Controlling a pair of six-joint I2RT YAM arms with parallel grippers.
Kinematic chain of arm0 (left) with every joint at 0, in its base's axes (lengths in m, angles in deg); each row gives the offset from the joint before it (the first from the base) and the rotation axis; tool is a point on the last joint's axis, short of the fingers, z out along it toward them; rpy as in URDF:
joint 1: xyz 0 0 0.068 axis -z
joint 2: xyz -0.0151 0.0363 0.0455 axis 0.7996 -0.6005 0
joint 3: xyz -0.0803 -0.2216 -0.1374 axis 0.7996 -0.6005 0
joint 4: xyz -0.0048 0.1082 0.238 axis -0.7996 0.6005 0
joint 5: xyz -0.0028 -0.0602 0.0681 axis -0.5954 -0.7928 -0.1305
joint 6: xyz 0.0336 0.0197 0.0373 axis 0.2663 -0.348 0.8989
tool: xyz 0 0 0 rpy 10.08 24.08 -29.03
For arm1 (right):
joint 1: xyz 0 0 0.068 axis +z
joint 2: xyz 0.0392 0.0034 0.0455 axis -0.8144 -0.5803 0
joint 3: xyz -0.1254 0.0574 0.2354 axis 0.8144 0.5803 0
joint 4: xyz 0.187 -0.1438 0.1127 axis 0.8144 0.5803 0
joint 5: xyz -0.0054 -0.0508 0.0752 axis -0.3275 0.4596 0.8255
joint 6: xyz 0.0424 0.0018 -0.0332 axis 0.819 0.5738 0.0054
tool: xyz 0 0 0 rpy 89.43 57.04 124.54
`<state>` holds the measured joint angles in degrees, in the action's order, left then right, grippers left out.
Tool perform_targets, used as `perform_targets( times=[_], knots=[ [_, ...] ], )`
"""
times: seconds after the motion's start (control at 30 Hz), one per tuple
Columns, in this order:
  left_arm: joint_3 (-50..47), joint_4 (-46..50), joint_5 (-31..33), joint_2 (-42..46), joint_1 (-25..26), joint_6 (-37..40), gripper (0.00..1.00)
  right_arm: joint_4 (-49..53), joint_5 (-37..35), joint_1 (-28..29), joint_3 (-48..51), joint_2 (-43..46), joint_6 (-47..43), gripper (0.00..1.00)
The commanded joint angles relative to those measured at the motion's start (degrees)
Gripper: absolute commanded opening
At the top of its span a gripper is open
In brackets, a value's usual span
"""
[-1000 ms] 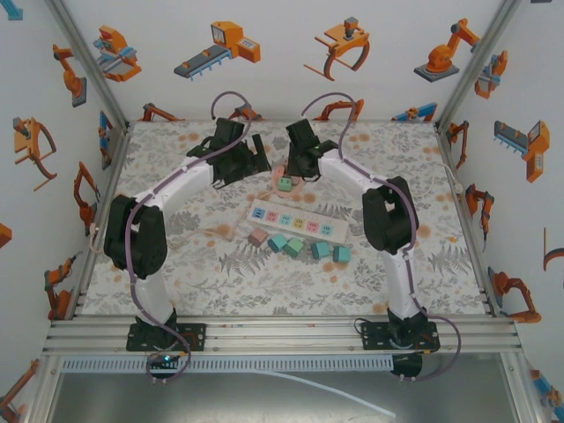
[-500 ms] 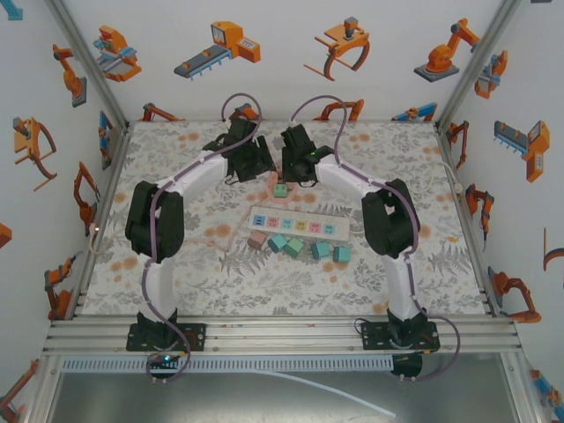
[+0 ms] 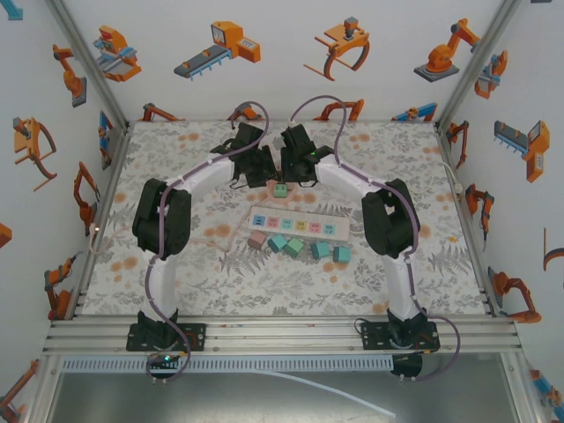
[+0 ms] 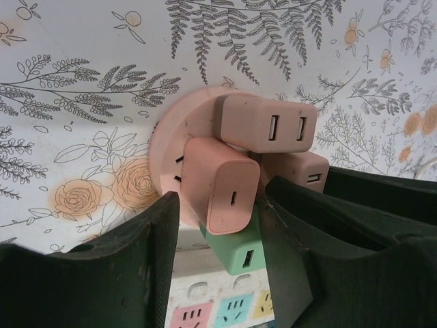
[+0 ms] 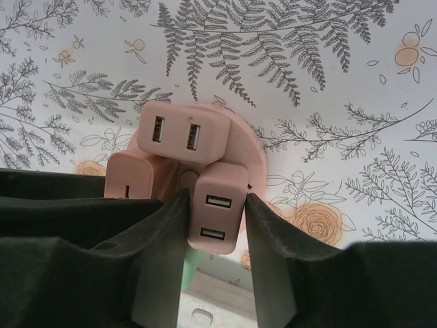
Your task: Pull the plug off the socket
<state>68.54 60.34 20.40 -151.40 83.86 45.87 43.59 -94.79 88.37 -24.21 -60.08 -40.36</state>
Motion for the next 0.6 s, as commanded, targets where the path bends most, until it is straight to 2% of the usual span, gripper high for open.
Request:
perform_targets(
  times=[0.0, 0.13, 0.23, 0.37, 0.57],
  knots=[
    [0.3, -0.1, -0.7, -1.4, 0.0, 0.0, 0.49, 0.4, 0.0, 0.3, 0.3, -1.2, -0.7, 0.44],
    [-0.4, 0.0, -0.2, -1.9, 0.0, -0.1, 0.49, 0.5, -0.8, 0.3, -0.7, -2.1, -0.5, 0.43],
    [-1.3, 0.0, -0.3, -2.2, 0.0, -0.4, 0.48, 0.6, -1.0, 0.3, -1.0, -2.1, 0.4, 0.37],
    [-2.5, -0.5, -0.1, -2.3, 0.0, -0.9, 0.34, 0.2, -1.3, 0.3, -1.0, -1.4, 1.3, 0.34],
    [-1.9, -1.3, -0.6, -4.1, 1.2, 1.1, 0.22, 0.0, -1.7, 0.3, -2.0, -0.8, 3.7, 0.28]
  ],
)
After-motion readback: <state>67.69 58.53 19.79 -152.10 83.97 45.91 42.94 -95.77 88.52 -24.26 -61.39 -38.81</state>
